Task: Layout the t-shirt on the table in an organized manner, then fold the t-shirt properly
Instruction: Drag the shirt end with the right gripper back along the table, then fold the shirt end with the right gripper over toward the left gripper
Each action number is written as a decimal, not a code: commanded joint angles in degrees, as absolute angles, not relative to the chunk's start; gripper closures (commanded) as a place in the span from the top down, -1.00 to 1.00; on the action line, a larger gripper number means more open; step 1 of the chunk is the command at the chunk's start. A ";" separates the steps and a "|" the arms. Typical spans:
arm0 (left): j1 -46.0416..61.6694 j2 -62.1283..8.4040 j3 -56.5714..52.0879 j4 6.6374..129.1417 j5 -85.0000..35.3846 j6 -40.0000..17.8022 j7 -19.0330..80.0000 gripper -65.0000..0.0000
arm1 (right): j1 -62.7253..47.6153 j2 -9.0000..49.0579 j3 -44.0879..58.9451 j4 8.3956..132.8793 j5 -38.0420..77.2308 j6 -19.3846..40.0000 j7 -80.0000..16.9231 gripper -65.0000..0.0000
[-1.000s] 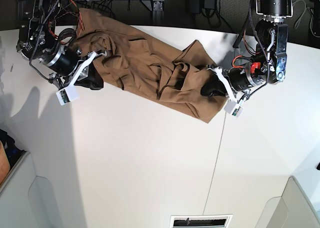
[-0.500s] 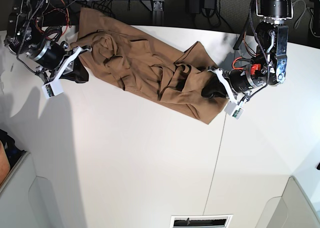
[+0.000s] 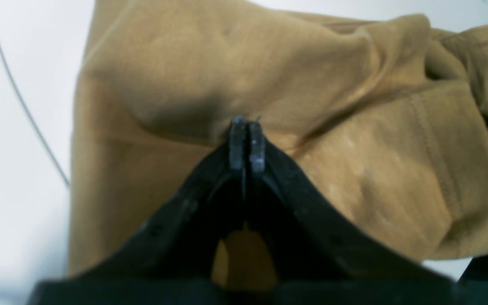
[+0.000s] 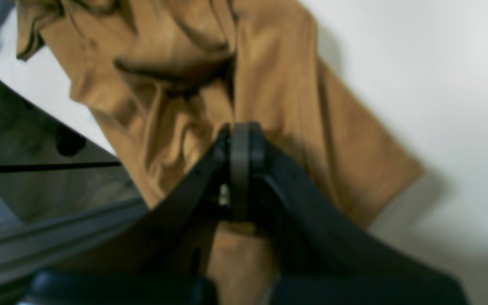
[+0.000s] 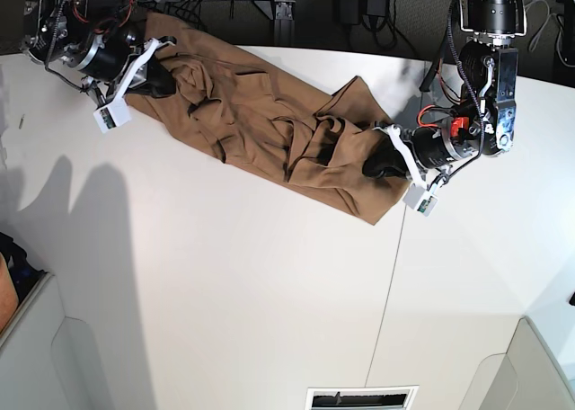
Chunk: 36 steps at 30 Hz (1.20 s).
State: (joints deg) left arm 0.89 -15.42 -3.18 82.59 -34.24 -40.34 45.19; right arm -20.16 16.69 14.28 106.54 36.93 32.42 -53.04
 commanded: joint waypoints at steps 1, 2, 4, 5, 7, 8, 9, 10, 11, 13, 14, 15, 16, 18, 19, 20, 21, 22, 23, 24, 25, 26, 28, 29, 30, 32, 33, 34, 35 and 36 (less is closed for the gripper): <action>-0.01 -16.05 -3.33 83.11 -33.87 -40.00 45.21 -1.00 | -19.66 17.32 14.52 106.48 36.62 32.82 -50.74 -1.00; -0.01 -16.05 -3.33 83.11 -34.00 -40.00 45.21 -1.00 | -19.44 17.32 14.52 105.54 35.77 32.80 -49.58 -1.00; -0.03 -16.03 -3.33 83.11 -34.09 -40.00 45.23 -1.00 | -18.26 17.32 14.48 102.96 35.14 32.80 -48.53 -1.00; -0.08 -16.03 -3.33 83.11 -34.35 -40.00 45.23 -1.00 | -17.28 17.32 14.48 101.27 35.11 32.80 -48.62 -1.00; -0.32 -16.03 -3.33 83.11 -35.05 -40.00 45.25 -1.00 | -15.09 17.32 14.48 98.00 34.85 32.82 -48.58 -1.00; -0.34 -16.03 -3.33 83.11 -35.35 -40.00 45.25 -1.00 | -13.82 17.32 14.48 96.51 34.87 32.82 -48.51 -1.00; -0.40 -16.03 -3.33 83.11 -35.68 -40.00 45.25 -1.00 | -12.67 17.32 14.48 95.22 34.89 32.82 -48.38 -1.00; -0.49 -16.03 -3.33 83.11 -35.83 -40.00 45.30 -1.00 | -11.35 17.30 14.48 94.06 34.89 32.82 -48.36 -1.00; -0.62 -16.03 -3.33 83.11 -35.83 -40.00 45.30 -1.00 | -10.04 17.32 14.48 92.99 34.89 32.80 -48.40 -1.00; -0.99 -16.03 -3.33 83.11 -35.86 -40.00 45.47 -1.00 | -7.57 17.32 14.48 91.24 34.87 32.80 -48.36 -1.00; -1.21 -16.03 -3.33 83.11 -35.88 -39.90 45.52 -1.00 | -6.22 17.30 14.48 90.37 34.87 32.80 -48.21 -1.00; -1.50 -16.03 -3.33 83.11 -36.07 -39.40 45.69 -1.00 | -4.91 17.30 14.48 89.36 34.87 32.80 -47.90 -1.00; -1.80 -16.03 -3.33 83.11 -36.49 -39.18 46.00 -1.00 | -3.42 17.30 14.48 88.27 34.87 32.80 -47.59 -1.00; -2.35 -16.01 -3.33 83.11 -38.33 -39.20 46.63 -1.00 | -0.49 17.26 14.48 85.91 34.96 32.77 -47.33 -1.00; -2.57 -16.01 -3.33 83.11 -39.35 -39.20 46.81 -1.00 | 1.02 17.19 14.48 84.71 35.03 32.77 -47.33 -1.00; -2.79 -15.99 -3.33 83.11 -40.45 -39.20 46.98 -1.00 | 2.37 16.99 14.48 83.74 35.00 32.75 -47.35 -1.00; -3.07 -15.88 -3.33 83.11 -41.30 -39.22 47.00 -1.00 | 3.51 16.93 14.48 83.20 35.27 32.75 -47.37 -1.00; -3.38 -15.77 -3.33 83.11 -42.11 -39.24 47.05 -1.00 | 4.40 16.95 14.48 83.09 36.01 32.75 -47.42 -1.00; -3.77 -15.46 -3.33 83.11 -42.72 -39.27 47.55 -1.00 | 5.10 17.04 14.50 83.37 36.75 32.75 -47.40 -1.00; -4.29 -15.18 -3.33 83.13 -42.94 -39.27 48.10 -1.00 | 5.69 17.04 14.63 83.92 37.01 32.75 -47.59 -1.00; -4.78 -15.00 -3.33 83.13 -43.53 -39.38 48.69 -1.00 | 6.17 17.02 14.74 84.84 37.10 32.75 -47.90 -1.00; -5.10 -14.96 -3.33 83.15 -44.51 -40.00 49.17 -1.00 | 6.33 17.02 14.98 86.21 37.12 32.75 -48.27 -1.00; -5.41 -15.14 -3.33 83.26 -46.96 -40.00 50.59 -1.00 | 6.11 16.99 16.08 89.93 37.17 32.71 -49.67 -1.00; -5.50 -15.16 -3.33 83.31 -48.05 -40.00 51.55 -1.00 | 5.82 17.04 16.95 91.90 37.34 32.47 -50.81 -1.00; -5.54 -15.29 -3.33 83.31 -49.28 -40.00 52.86 -1.00 | 5.63 17.06 18.00 93.60 37.54 32.29 -52.25 -1.00; -5.39 -15.46 -3.33 83.31 -51.70 -40.00 55.72 -1.00 | 4.80 17.56 20.12 95.70 37.85 32.03 -53.93 -1.00; -5.23 -15.66 -3.33 83.31 -53.08 -40.00 56.86 -1.00 | 4.12 17.98 21.30 95.79 37.85 31.64 -53.84 -1.00; -5.02 -16.14 -3.33 83.35 -54.26 -40.00 57.08 -1.00 | 3.40 18.20 22.46 95.64 37.93 31.64 -53.84 -0.96; -4.69 -16.80 -3.33 83.55 -55.51 -40.00 57.08 -1.00 | 2.59 18.31 23.68 95.48 37.93 31.59 -53.84 -0.76; -4.40 -17.43 -3.33 83.99 -56.38 -40.00 57.08 -1.00 | 1.61 18.44 24.91 95.26 38.00 31.29 -53.82 -0.56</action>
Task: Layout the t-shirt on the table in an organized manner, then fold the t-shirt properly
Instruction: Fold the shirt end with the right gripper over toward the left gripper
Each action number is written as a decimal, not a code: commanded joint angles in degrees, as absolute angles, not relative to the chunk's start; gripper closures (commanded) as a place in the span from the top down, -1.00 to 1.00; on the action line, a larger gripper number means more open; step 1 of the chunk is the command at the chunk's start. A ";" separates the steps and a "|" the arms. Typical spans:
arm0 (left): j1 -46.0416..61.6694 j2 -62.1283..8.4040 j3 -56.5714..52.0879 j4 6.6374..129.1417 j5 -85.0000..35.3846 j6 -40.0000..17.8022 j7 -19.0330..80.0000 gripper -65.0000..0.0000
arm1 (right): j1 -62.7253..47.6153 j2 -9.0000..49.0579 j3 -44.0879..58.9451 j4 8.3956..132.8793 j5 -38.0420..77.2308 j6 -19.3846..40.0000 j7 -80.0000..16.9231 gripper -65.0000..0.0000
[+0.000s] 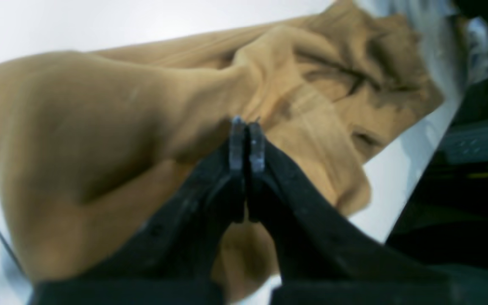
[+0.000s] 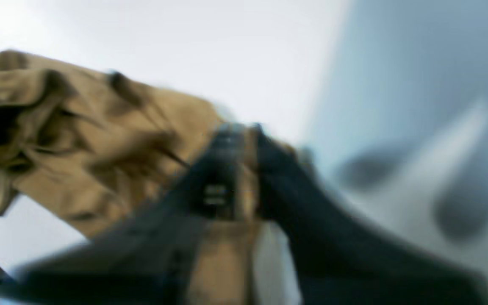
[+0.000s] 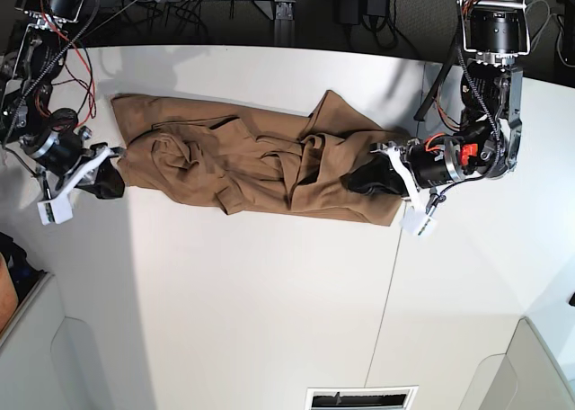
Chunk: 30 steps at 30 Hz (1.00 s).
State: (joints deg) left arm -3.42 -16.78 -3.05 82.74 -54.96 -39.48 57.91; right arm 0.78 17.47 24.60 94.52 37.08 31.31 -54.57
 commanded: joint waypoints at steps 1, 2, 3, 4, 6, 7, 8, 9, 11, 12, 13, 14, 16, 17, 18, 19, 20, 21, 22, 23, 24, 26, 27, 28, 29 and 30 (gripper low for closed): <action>-4.05 -18.06 -3.33 84.58 -56.77 -40.00 57.06 -1.00 | 0.51 18.44 26.09 95.07 38.00 31.27 -53.82 -0.38; -3.68 -18.46 -3.33 85.36 -56.82 -40.00 57.06 -1.00 | -0.71 18.44 27.11 94.87 38.00 31.27 -53.80 -0.23; -3.27 -18.74 -3.33 86.26 -56.80 -40.00 57.06 -1.00 | -1.91 18.41 27.99 94.72 38.15 31.29 -53.71 -0.12; -2.92 -18.85 -3.33 87.11 -56.80 -40.00 57.04 -1.00 | -3.07 18.41 28.64 94.52 38.59 31.31 -53.63 -0.05; -2.50 -18.85 -3.33 88.18 -56.80 -40.00 56.97 -1.00 | -4.95 18.41 29.17 94.13 39.48 31.35 -52.99 -0.02; -2.52 -18.74 -3.33 88.20 -56.77 -40.00 56.93 -1.00 | -5.72 18.39 29.10 93.84 39.48 31.33 -52.27 -0.01; -2.50 -18.74 -3.33 88.18 -56.71 -40.00 56.84 -1.00 | -6.28 18.37 28.99 93.41 39.48 31.33 -51.53 -0.01; -2.48 -18.74 -3.33 88.18 -56.71 -40.00 56.82 -1.00 | -6.72 18.35 28.91 92.90 39.48 31.31 -50.70 0.01; -2.50 -18.74 -3.33 88.18 -56.25 -40.00 56.82 -1.00 | -6.85 18.20 28.67 91.55 39.48 31.33 -49.54 0.10; -2.50 -18.74 -3.33 88.18 -56.10 -40.00 56.80 -1.00 | -6.66 18.09 28.36 90.70 39.79 31.33 -49.06 0.15; -2.50 -18.74 -3.33 88.18 -55.90 -40.00 56.80 -1.00 | -6.33 18.02 28.05 89.71 40.27 31.35 -48.90 0.18; -2.52 -18.74 -3.33 88.18 -55.90 -40.00 56.75 -1.00 | -5.91 17.96 27.51 88.62 41.08 31.35 -48.88 0.18; -2.52 -18.74 -3.33 88.18 -55.88 -40.00 56.31 -1.00 | -5.23 17.52 26.02 86.94 42.15 31.44 -48.86 0.18; -2.52 -18.74 -3.33 88.18 -55.86 -40.00 56.10 -1.00 | -5.06 17.06 25.17 86.39 42.39 31.75 -48.86 0.18; -2.50 -18.72 -3.33 88.18 -55.68 -40.00 55.90 -1.00 | -5.06 16.53 24.34 86.15 42.61 31.79 -48.86 0.18; -2.52 -18.72 -3.33 88.18 -55.18 -40.00 55.83 -1.00 | -5.10 15.84 23.64 86.11 42.68 31.77 -48.86 0.18; -2.52 -18.74 -3.33 88.18 -54.81 -40.00 55.51 -1.00 | -5.10 15.07 23.05 86.08 42.68 31.77 -48.86 0.18; -2.52 -18.74 -3.33 88.18 -54.57 -40.00 55.29 -1.00 | -5.10 14.24 22.61 86.08 42.65 31.77 -48.86 0.18; -2.52 -18.74 -3.33 88.18 -54.39 -40.00 55.31 -1.00 | -5.08 13.41 22.37 86.08 42.68 31.79 -48.66 0.18; -2.50 -18.74 -3.33 88.18 -54.30 -40.00 55.31 -1.00 | -5.08 12.64 22.15 86.08 42.68 31.79 -48.34 0.18; -2.52 -18.74 -3.33 88.18 -54.08 -40.00 55.31 -1.00 | -5.08 11.90 22.04 86.08 42.65 31.79 -48.14 0.18; -2.50 -18.74 -3.33 88.18 -53.74 -40.00 55.31 -1.00 | -5.10 10.55 22.02 86.08 42.63 31.81 -47.75 0.17; -2.50 -18.74 -3.33 88.18 -53.74 -40.00 55.31 -1.00 | -5.10 10.07 22.02 86.08 42.59 31.79 -47.55 0.17; -2.50 -18.74 -3.33 88.18 -53.74 -40.00 55.31 -1.00 | -5.08 9.63 22.04 86.08 42.46 31.79 -47.46 0.16; -2.50 -18.74 -3.33 88.18 -53.74 -40.00 55.31 -1.00 | -5.08 9.41 22.02 86.08 42.44 31.79 -47.16 0.09; -2.50 -18.74 -3.33 88.18 -53.74 -40.00 55.33 -1.00 | -5.10 9.30 22.02 86.08 42.44 31.79 -46.76 -0.06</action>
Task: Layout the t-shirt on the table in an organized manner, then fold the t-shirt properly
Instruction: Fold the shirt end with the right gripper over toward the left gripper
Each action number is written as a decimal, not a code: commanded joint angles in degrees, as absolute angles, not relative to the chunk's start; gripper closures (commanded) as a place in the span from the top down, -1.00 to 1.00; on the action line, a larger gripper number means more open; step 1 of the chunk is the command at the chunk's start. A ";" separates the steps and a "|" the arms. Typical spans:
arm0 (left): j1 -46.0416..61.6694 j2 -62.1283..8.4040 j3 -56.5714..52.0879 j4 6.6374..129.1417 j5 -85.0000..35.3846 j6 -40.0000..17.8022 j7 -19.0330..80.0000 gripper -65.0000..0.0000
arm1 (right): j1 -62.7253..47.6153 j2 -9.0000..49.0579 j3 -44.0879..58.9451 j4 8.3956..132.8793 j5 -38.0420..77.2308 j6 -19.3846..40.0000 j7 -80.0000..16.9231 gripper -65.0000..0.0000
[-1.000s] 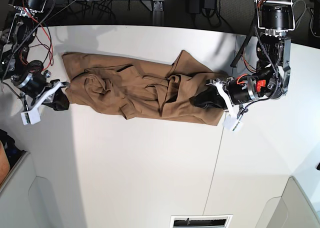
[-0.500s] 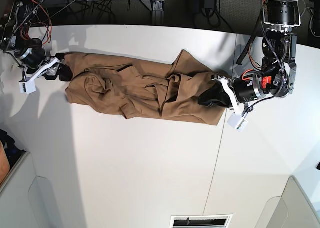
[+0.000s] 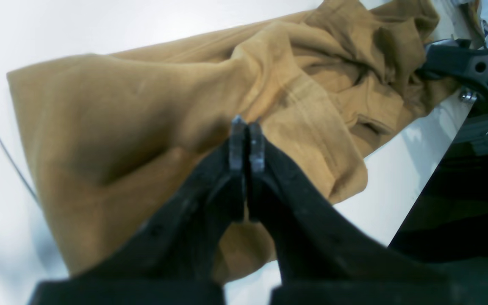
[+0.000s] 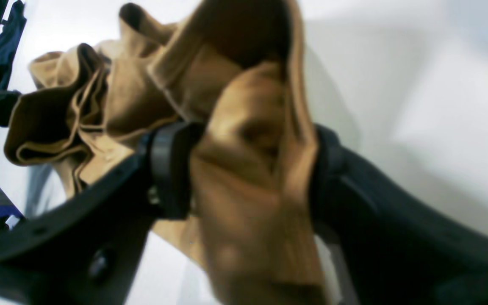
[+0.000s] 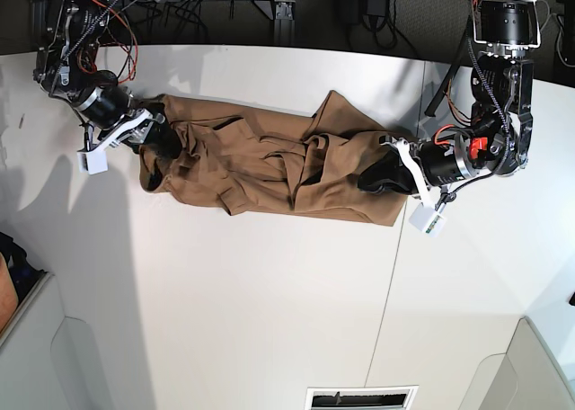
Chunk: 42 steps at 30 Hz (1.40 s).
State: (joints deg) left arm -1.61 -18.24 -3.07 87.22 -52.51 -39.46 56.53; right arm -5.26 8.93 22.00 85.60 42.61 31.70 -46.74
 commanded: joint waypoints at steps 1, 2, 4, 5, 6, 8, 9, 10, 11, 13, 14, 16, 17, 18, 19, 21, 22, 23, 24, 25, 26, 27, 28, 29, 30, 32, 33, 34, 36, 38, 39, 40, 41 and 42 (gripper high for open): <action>-2.50 -18.74 -3.33 88.18 -53.76 -40.00 55.33 -1.00 | -5.08 9.32 22.04 86.08 42.44 31.79 -46.39 -0.29; -2.52 -18.76 -3.33 88.18 -53.78 -40.00 55.31 -1.00 | -5.04 9.37 22.04 86.08 42.41 31.79 -46.02 -0.58; -2.55 -18.76 -3.33 88.18 -54.04 -40.00 55.29 -1.00 | -4.36 9.34 22.04 86.08 41.39 31.83 -45.87 -1.00; -2.55 -18.76 -3.33 88.18 -54.52 -40.00 55.18 -1.00 | -3.86 9.37 22.04 86.08 40.10 31.94 -45.87 -1.00; -2.55 -18.76 -3.33 88.18 -54.70 -40.00 55.05 -1.00 | -3.38 9.52 22.04 86.08 38.79 31.94 -45.84 -1.00; -2.55 -18.76 -3.33 88.18 -54.70 -40.00 54.85 -1.00 | -2.35 9.96 22.06 86.08 36.51 31.94 -45.63 -1.00; -2.55 -18.76 -3.33 88.20 -54.72 -40.00 54.85 -1.00 | -1.91 10.33 22.11 86.08 35.44 31.92 -45.50 -1.00; -2.57 -18.81 -3.33 88.25 -55.11 -40.00 54.87 -1.00 | -1.37 10.76 22.11 86.08 34.70 31.92 -45.39 -1.00; -2.57 -18.85 -3.36 88.42 -55.53 -40.00 54.87 -1.00 | -0.99 11.44 22.11 86.08 34.26 31.92 -45.15 -1.00; -2.59 -18.98 -3.36 89.21 -55.79 -40.00 54.89 -1.00 | -0.27 12.93 22.11 86.08 34.26 31.92 -44.91 -1.00; -2.57 -19.11 -3.36 89.86 -55.99 -40.00 54.89 -1.00 | 0.05 13.72 22.11 86.08 34.26 31.92 -44.91 -1.00; -2.57 -19.25 -3.36 91.57 -56.05 -40.00 54.94 -1.00 | 0.49 15.20 22.15 86.08 34.26 31.90 -44.91 -1.00; -2.57 -19.25 -3.36 92.42 -56.31 -40.00 55.11 -1.00 | 0.51 15.88 22.15 86.06 34.24 31.90 -44.91 -1.00; -2.57 -19.35 -3.36 93.23 -56.40 -40.00 55.13 -1.00 | 0.49 16.56 22.15 86.08 34.24 31.90 -44.93 -1.00; -2.57 -19.40 -3.36 93.84 -56.36 -40.00 55.18 -1.00 | 0.47 17.08 22.20 86.06 34.02 31.88 -44.93 -1.00; -2.57 -19.40 -3.36 94.13 -56.12 -40.00 55.33 -1.00 | 0.47 17.82 22.48 86.08 33.52 31.68 -44.97 -1.00; -2.52 -19.38 -3.33 94.11 -55.35 -40.00 55.31 -1.00 | 0.47 18.13 22.72 86.08 33.63 31.68 -44.97 -1.00; -2.50 -19.35 -3.33 93.95 -54.41 -40.00 55.31 -1.00 | 0.49 18.41 22.98 86.11 33.74 31.70 -44.97 -1.00; -2.50 -19.38 -3.33 93.67 -53.21 -40.00 55.09 -1.00 | 0.49 18.63 23.31 86.17 34.50 31.70 -44.99 -1.00; -2.48 -19.38 -3.36 93.30 -51.55 -40.00 54.61 -1.00 | 0.47 18.94 23.55 86.28 35.94 31.73 -45.04 -1.00; -2.50 -19.35 -3.33 92.66 -49.82 -40.00 53.98 -1.00 | 0.49 19.07 23.70 86.50 37.56 31.73 -45.30 -1.00; -2.42 -19.35 -3.33 91.83 -48.12 -40.00 53.28 -1.00 | 0.49 19.03 23.90 87.02 38.83 31.75 -45.69 -1.00; -2.33 -19.35 -3.33 90.91 -46.61 -40.00 52.84 -1.00 | 0.49 18.90 23.92 87.83 39.81 31.77 -46.22 -1.00; -2.33 -19.38 -3.33 89.82 -45.19 -40.00 52.71 -1.00 | 0.47 18.76 23.88 88.82 40.51 31.90 -46.81 -1.00; -2.35 -19.40 -3.33 88.62 -44.23 -40.00 52.53 -1.00 | 0.47 18.46 23.88 90.02 41.21 32.16 -47.31 -1.00; -2.33 -19.35 -3.33 86.37 -43.68 -40.00 51.94 -1.00 | 0.49 17.50 23.86 92.64 42.09 32.69 -48.10 -1.00; -2.33 -19.33 -3.33 85.32 -43.70 -40.00 51.51 -1.00 | 0.49 16.86 23.86 93.84 42.57 32.82 -48.21 -1.00; -2.35 -19.18 -3.33 84.29 -43.70 -40.00 51.05 -1.00 | 0.51 15.97 23.86 94.87 42.68 32.82 -48.18 -1.00; -2.35 -18.70 -3.33 82.39 -43.68 -40.00 50.33 -1.00 | 0.67 13.72 23.81 96.31 42.74 32.82 -48.16 -1.00; -2.39 -17.91 -3.33 80.36 -43.68 -40.00 49.91 -1.00 | 0.95 11.00 23.42 97.45 43.27 32.88 -48.14 -1.00; -2.37 -17.50 -3.33 79.33 -43.68 -40.00 49.84 -1.00 | 1.23 9.65 22.98 97.93 43.31 33.06 -48.14 -1.00; -2.37 -16.93 -3.33 78.41 -43.66 -40.00 49.87 -1.00 | 1.54 8.38 22.37 98.48 43.29 33.12 -48.01 -1.00; -2.35 -16.47 -3.33 77.54 -43.68 -40.00 49.89 -1.00 | 1.93 7.25 21.54 98.98 43.29 33.28 -47.97 -1.00; -2.39 -15.97 -3.33 76.73 -43.66 -40.00 49.84 -1.00 | 2.44 6.15 20.51 99.29 43.07 33.28 -47.99 -1.00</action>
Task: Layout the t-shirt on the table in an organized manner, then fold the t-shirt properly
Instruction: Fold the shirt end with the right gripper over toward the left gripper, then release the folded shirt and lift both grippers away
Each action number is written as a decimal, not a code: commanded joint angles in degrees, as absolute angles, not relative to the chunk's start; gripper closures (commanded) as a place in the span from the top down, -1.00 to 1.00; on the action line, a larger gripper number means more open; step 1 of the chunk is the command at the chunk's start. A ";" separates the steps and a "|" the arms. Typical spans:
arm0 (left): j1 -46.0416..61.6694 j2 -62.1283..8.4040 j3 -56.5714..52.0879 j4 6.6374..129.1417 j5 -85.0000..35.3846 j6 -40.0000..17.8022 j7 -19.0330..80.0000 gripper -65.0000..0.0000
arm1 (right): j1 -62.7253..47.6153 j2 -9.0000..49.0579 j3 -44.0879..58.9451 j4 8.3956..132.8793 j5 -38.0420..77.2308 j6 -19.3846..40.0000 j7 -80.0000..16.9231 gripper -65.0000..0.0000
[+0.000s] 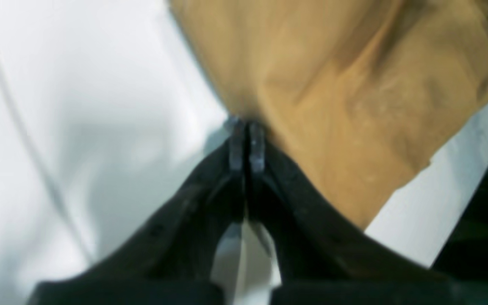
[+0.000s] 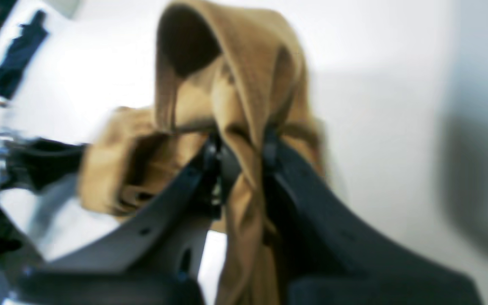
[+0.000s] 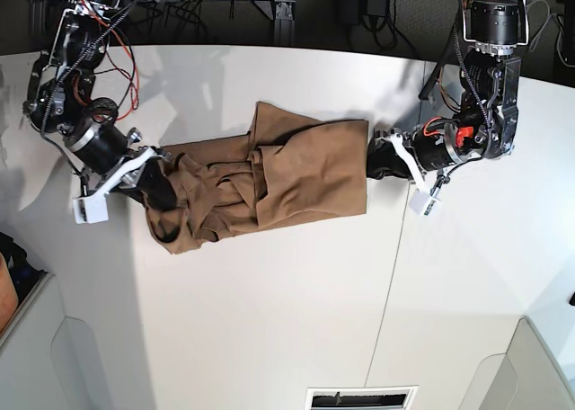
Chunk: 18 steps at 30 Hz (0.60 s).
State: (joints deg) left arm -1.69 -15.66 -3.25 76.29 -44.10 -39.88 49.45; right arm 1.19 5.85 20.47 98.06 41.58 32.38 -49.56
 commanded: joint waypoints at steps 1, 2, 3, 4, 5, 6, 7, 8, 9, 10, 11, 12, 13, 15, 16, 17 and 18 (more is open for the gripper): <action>-2.39 -15.62 -3.33 76.12 -43.68 -40.00 49.63 -1.00 | 3.01 5.19 19.29 99.44 42.83 33.28 -48.01 -1.00; -2.39 -15.18 -3.33 75.66 -43.64 -40.00 49.50 -1.00 | 3.51 4.29 17.91 99.42 42.22 33.26 -48.03 -1.00; -2.37 -14.96 -3.33 75.50 -43.66 -40.00 49.50 -1.00 | 3.86 3.49 16.32 99.42 41.95 33.26 -47.99 -1.00; -2.37 -14.76 -3.33 75.46 -43.66 -40.00 49.52 -1.00 | 4.14 2.66 14.55 99.42 41.45 33.26 -47.99 -1.00; -2.39 -14.76 -3.33 75.46 -43.70 -40.00 49.50 -1.00 | 4.32 1.85 12.53 99.42 40.80 33.26 -47.86 -1.00; -2.42 -14.79 -3.33 75.46 -43.70 -40.00 49.50 -1.00 | 4.38 1.08 10.46 99.42 40.10 33.26 -47.29 -1.00; -2.46 -14.79 -3.33 75.46 -43.68 -40.00 49.50 -1.00 | 4.38 0.36 8.43 99.42 38.94 33.26 -46.63 -1.00; -2.52 -14.79 -3.33 75.46 -43.68 -40.00 49.52 -1.00 | 4.38 -0.40 6.44 99.37 36.91 33.23 -46.22 -1.00; -2.55 -14.79 -3.33 75.46 -43.68 -40.00 49.52 -1.00 | 4.38 -1.13 4.62 99.26 34.41 33.23 -46.09 -1.00; -2.57 -14.79 -3.33 75.46 -43.68 -40.00 49.50 -1.00 | 4.36 -1.80 2.96 99.09 32.08 33.19 -46.11 -1.00; -2.57 -14.79 -3.33 75.46 -43.68 -40.00 49.52 -1.00 | 4.25 -2.15 1.39 98.83 30.30 33.19 -46.11 -1.00; -2.57 -14.79 -3.33 75.46 -43.68 -40.00 49.52 -1.00 | 4.23 -2.22 -0.19 98.54 29.45 33.19 -46.11 -1.00; -2.55 -14.79 -3.33 75.46 -43.68 -40.00 49.50 -1.00 | 4.25 -2.22 -1.72 98.19 29.43 33.17 -46.11 -0.72; -2.55 -14.79 -3.33 75.46 -43.68 -40.00 49.52 -1.00 | 4.27 -2.22 -4.73 98.02 29.54 33.19 -45.89 -0.17; -2.55 -14.79 -3.33 75.46 -43.68 -40.00 49.50 -1.00 | 4.27 -2.22 -6.33 98.02 29.52 33.19 -45.50 -0.04; -2.55 -14.79 -3.33 75.46 -43.70 -40.00 49.52 -1.00 | 4.27 -2.22 -7.75 98.02 29.52 33.17 -45.04 -0.01; -2.55 -14.81 -3.33 75.46 -43.70 -40.00 49.52 -1.00 | 4.29 -2.24 -8.88 98.02 29.52 33.17 -44.58 -0.01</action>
